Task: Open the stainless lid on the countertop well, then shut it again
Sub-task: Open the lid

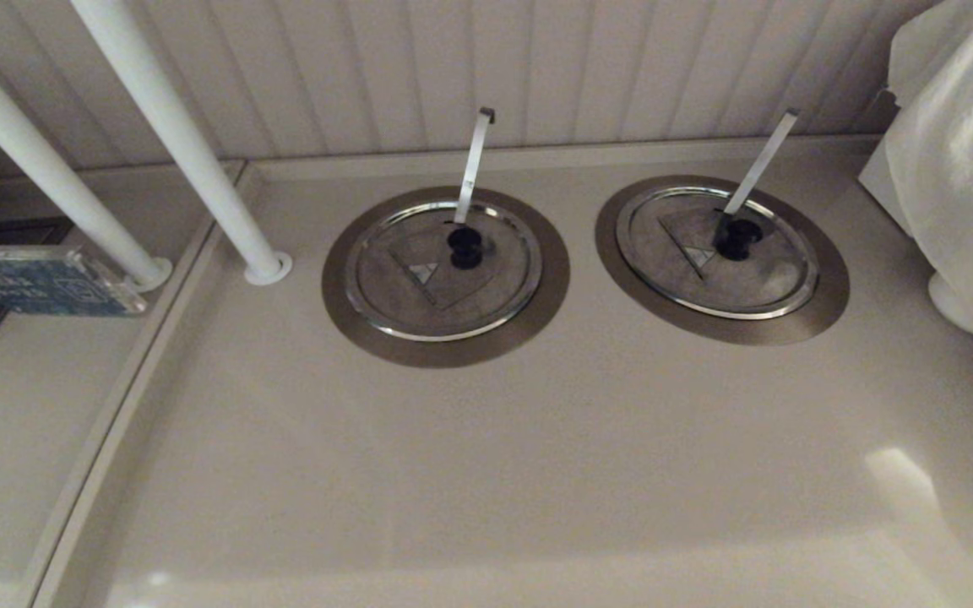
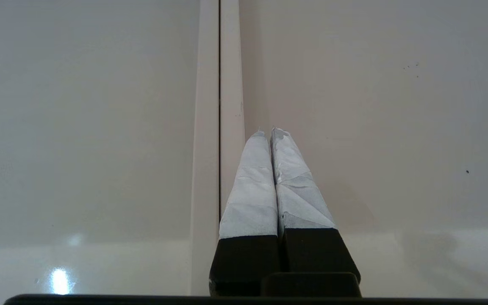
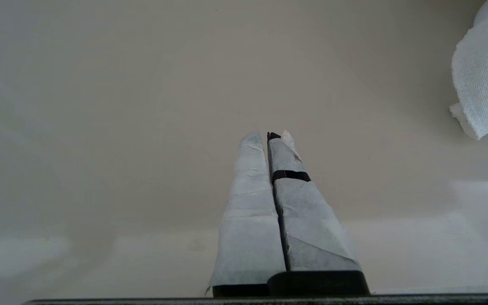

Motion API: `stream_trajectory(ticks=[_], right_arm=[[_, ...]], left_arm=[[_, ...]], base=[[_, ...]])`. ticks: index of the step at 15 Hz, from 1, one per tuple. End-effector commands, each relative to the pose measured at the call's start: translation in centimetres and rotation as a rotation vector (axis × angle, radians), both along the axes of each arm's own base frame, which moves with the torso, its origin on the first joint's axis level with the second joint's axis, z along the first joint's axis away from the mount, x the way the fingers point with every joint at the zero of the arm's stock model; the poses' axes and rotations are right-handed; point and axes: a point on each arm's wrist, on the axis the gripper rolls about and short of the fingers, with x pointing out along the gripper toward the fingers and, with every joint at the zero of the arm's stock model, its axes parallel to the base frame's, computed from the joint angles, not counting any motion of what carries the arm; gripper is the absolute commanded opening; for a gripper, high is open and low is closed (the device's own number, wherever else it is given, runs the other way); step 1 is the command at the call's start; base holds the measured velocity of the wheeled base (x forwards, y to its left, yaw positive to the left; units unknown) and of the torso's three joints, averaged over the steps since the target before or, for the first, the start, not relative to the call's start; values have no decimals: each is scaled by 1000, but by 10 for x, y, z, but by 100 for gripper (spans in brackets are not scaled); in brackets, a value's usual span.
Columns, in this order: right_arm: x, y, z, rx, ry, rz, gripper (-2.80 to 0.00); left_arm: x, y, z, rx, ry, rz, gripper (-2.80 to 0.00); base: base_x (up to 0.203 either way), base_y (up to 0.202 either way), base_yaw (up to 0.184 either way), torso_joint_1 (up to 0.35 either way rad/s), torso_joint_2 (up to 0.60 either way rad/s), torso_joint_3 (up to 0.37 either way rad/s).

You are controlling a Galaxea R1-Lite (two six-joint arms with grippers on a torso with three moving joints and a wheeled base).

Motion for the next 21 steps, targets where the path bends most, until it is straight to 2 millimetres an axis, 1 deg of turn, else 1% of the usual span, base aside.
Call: stream_trajectory(ticks=[1, 19, 20, 21], right_arm=[[0, 0, 0, 0, 2, 1, -280], [0, 0, 0, -1, 0, -7, -280], [-1, 0, 3, 0, -9, -13, -280], [-4, 0, 15, 4, -51, -18, -280]], left_arm=[[0, 0, 0, 0, -3, 0, -280], [0, 0, 0, 0, -1, 0, -280], [0, 0, 0, -1, -2, 0, -280], [0, 0, 0, 0, -1, 0, -280]], base=[[0, 0, 0, 0, 0, 0], [0, 0, 0, 0, 0, 0], [0, 0, 0, 0, 0, 0], [0, 0, 0, 0, 0, 0]])
